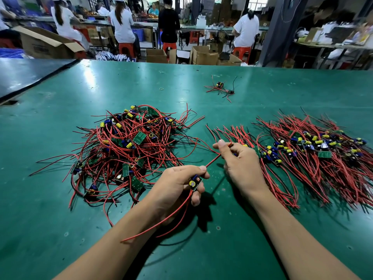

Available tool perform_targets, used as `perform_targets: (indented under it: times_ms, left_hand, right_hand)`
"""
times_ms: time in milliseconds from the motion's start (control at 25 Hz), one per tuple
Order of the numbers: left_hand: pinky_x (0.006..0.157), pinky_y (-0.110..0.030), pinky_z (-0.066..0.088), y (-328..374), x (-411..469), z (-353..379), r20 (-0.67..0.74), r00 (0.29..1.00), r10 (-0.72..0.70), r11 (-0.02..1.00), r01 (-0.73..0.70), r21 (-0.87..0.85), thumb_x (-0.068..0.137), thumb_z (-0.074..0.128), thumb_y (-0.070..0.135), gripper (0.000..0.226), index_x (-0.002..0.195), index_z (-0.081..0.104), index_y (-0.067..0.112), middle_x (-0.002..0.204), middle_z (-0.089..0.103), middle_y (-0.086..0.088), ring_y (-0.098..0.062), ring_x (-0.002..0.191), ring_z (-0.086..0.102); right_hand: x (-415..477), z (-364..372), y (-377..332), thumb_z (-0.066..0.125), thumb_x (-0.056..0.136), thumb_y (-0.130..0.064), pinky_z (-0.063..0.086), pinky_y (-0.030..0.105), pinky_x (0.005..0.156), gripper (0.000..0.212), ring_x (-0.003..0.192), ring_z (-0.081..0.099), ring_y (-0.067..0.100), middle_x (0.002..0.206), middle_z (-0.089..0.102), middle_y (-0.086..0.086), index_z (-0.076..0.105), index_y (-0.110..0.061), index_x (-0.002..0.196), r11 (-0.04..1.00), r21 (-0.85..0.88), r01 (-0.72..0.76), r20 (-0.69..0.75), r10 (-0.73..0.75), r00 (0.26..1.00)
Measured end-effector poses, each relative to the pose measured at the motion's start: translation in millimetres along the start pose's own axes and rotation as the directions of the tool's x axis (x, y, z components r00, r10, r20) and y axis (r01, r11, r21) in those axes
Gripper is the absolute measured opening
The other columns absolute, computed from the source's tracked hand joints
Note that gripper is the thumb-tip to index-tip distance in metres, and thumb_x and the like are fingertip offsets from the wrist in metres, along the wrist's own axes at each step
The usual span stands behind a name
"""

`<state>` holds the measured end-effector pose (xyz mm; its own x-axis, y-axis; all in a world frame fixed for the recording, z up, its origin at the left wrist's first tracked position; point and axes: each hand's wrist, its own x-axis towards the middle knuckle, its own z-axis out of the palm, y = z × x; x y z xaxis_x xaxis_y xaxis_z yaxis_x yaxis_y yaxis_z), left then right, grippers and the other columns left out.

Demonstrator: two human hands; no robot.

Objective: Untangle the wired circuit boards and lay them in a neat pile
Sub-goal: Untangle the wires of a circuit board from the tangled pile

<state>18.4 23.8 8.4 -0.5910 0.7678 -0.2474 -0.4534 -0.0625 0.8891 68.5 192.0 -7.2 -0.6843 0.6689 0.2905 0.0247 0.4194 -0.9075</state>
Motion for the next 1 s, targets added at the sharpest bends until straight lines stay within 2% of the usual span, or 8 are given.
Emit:
perform_targets:
  times_ms: [120, 200, 280, 400, 600, 720, 880, 1000]
  left_hand:
    - [0.039, -0.019, 0.036, 0, 0, 0, -0.002, 1.000, 0.001, 1.000, -0.001, 0.009, 0.088, 0.062, 0.019, 0.020, 0.073, 0.069, 0.007, 0.052, 0.053, -0.007, -0.014, 0.033, 0.043]
    - [0.039, -0.019, 0.036, 0, 0, -1, -0.012, 1.000, 0.000, 1.000, 0.000, 0.003, 0.088, 0.062, 0.018, 0.021, 0.071, 0.070, 0.007, 0.051, 0.053, -0.007, -0.015, 0.032, 0.042]
    - [0.039, -0.018, 0.035, 0, 0, -3, -0.020, 1.000, 0.005, 1.000, -0.005, -0.003, 0.088, 0.061, 0.017, 0.021, 0.074, 0.070, 0.005, 0.049, 0.052, -0.008, -0.015, 0.031, 0.041]
    - [0.039, -0.018, 0.035, -1, 1, -3, -0.040, 0.999, 0.018, 1.000, -0.018, -0.008, 0.088, 0.063, 0.017, 0.018, 0.085, 0.069, 0.000, 0.050, 0.052, -0.009, -0.015, 0.031, 0.042]
    - [0.036, -0.018, 0.035, -2, 1, -2, -0.056, 0.998, 0.028, 0.999, -0.030, -0.037, 0.089, 0.062, 0.014, 0.014, 0.093, 0.065, 0.001, 0.050, 0.053, -0.009, -0.015, 0.031, 0.042]
    - [0.036, -0.018, 0.034, -2, 1, -3, -0.055, 0.998, 0.033, 0.999, -0.034, -0.018, 0.089, 0.062, 0.014, 0.017, 0.095, 0.065, -0.001, 0.050, 0.053, -0.008, -0.014, 0.031, 0.041]
    - [0.038, -0.017, 0.033, -1, 2, -3, -0.033, 0.999, 0.027, 0.999, -0.026, 0.029, 0.087, 0.063, 0.017, 0.019, 0.072, 0.070, 0.007, 0.048, 0.052, -0.008, -0.014, 0.030, 0.040]
    - [0.037, -0.018, 0.033, -1, 2, -3, -0.014, 1.000, 0.009, 0.999, -0.009, 0.035, 0.086, 0.063, 0.019, 0.024, 0.065, 0.072, 0.012, 0.048, 0.051, -0.007, -0.014, 0.030, 0.039]
  right_hand:
    - [1, 2, 1, 0.058, 0.101, -0.034, 0.038, 0.018, 0.056, 0.030, 0.050, 0.049, -0.002, 0.047, 0.051, -0.020, 0.079, -0.014, 0.092, 0.996, -0.093, 0.017, -0.093, -0.026, 0.995]
    - [0, 4, -1, 0.053, 0.103, -0.039, 0.029, 0.022, 0.045, 0.039, 0.041, 0.038, 0.006, 0.054, 0.048, -0.013, 0.077, -0.013, 0.086, 0.976, 0.168, -0.138, -0.020, 0.144, 0.989]
    - [-1, 3, -9, 0.048, 0.104, -0.042, 0.023, 0.019, 0.038, 0.046, 0.038, 0.030, 0.007, 0.061, 0.045, -0.005, 0.073, -0.009, 0.084, 0.773, 0.514, -0.373, 0.178, 0.329, 0.927]
    - [-5, 0, -17, 0.058, 0.090, -0.049, 0.023, 0.017, 0.035, 0.044, 0.038, 0.028, 0.004, 0.062, 0.043, -0.005, 0.070, -0.007, 0.096, 0.547, 0.622, -0.560, 0.437, 0.351, 0.828]
    - [-27, 10, -24, 0.068, 0.084, -0.043, 0.020, 0.016, 0.041, 0.028, 0.054, 0.028, 0.012, 0.063, 0.041, -0.001, 0.078, -0.019, 0.095, 0.746, 0.383, -0.544, 0.644, 0.207, 0.737]
    - [-25, 10, -24, 0.066, 0.089, -0.040, 0.024, 0.022, 0.047, 0.025, 0.047, 0.039, 0.010, 0.057, 0.052, -0.004, 0.080, -0.019, 0.089, 0.784, 0.351, -0.511, 0.597, 0.233, 0.768]
    - [-14, 5, -15, 0.058, 0.100, -0.036, 0.020, 0.015, 0.039, 0.032, 0.037, 0.023, 0.006, 0.048, 0.029, -0.005, 0.076, -0.011, 0.090, 0.818, 0.364, -0.445, 0.444, 0.268, 0.855]
    - [-9, 2, -9, 0.060, 0.099, -0.037, 0.020, 0.016, 0.038, 0.033, 0.038, 0.023, 0.006, 0.053, 0.026, -0.004, 0.077, -0.011, 0.086, 0.837, 0.388, -0.387, 0.348, 0.255, 0.902]
